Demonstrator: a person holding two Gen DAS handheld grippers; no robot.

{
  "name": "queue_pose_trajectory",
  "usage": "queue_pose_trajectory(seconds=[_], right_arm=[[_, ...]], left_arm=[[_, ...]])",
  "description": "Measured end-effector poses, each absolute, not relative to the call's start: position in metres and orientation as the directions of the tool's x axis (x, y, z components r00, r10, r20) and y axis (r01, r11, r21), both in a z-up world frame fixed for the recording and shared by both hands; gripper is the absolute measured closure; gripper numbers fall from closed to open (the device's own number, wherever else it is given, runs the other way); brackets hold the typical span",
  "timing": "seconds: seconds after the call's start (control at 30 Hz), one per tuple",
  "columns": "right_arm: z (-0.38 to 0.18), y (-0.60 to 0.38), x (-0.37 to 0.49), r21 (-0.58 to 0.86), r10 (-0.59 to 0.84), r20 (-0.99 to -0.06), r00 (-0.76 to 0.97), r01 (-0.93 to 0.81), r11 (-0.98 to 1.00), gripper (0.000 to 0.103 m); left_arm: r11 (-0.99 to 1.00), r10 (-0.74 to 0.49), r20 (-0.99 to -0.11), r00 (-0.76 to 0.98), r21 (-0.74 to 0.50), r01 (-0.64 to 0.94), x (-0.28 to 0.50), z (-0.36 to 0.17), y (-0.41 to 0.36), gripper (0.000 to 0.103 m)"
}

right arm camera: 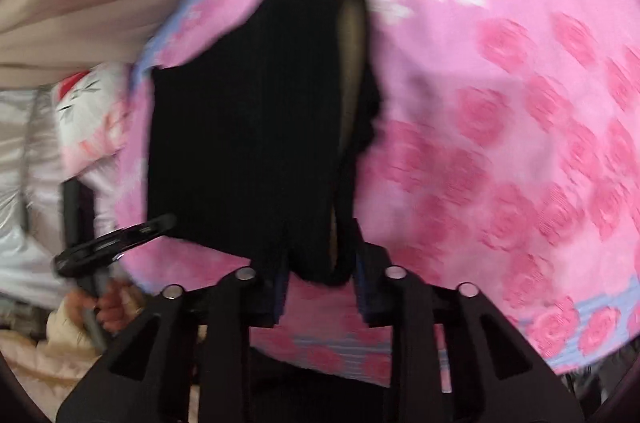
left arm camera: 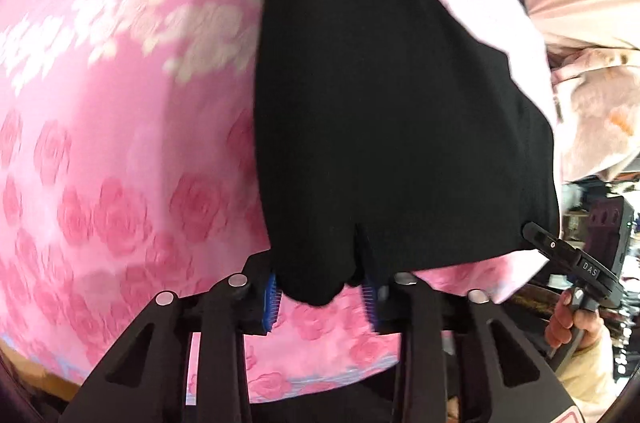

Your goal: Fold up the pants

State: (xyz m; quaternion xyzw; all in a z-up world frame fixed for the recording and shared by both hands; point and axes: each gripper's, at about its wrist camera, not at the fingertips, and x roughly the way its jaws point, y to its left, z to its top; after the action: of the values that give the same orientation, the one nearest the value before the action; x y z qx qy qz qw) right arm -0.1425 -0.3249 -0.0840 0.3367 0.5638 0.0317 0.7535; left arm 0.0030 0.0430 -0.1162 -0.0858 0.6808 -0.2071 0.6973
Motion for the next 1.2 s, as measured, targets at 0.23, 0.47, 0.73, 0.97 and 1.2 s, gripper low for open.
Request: queue_pose_trajectory(seconds=[0.23,0.47,0.73,0.97,1.2], right_arm=[[-0.057,-0.331,-0.100,0.433,0.278,-0.842,0.462,0.274,0.859,0.026],[-0.013,-0.309,-0.057,0.430,0.333,-0.817,0.470,0.114,0.895,0.099],[0.044,-0.297,-0.011,0.212,0.215,-0.807,0.550,-0.070,0.975,0.092],[-0.043,-0.364,-0.057,0.481,0.360,-0.839,0.409,0.246,0.841,0.076],[-0.053,-0.337,-0.070,0.443,0.366,-0.870,0.329,0.202,0.873,0.098]], left_arm=[[0.936,-0.335,-0.933,0.135,-0.313,0.160,-0.003,-0.091,0.052,0.040],[0.965,-0.223,-0.963,0.153,-0.196,0.173,-0.003,-0.091,0.043,0.040],[0.981,-0.142,-0.934,0.326,-0.089,0.174,0.004,-0.050,0.035,0.023],[0.982,-0.046,-0.952,0.302,0.012,0.187,0.005,-0.064,0.021,0.023],[0.980,-0.052,-0.964,0.261,0.001,0.197,-0.001,-0.076,0.020,0.023]])
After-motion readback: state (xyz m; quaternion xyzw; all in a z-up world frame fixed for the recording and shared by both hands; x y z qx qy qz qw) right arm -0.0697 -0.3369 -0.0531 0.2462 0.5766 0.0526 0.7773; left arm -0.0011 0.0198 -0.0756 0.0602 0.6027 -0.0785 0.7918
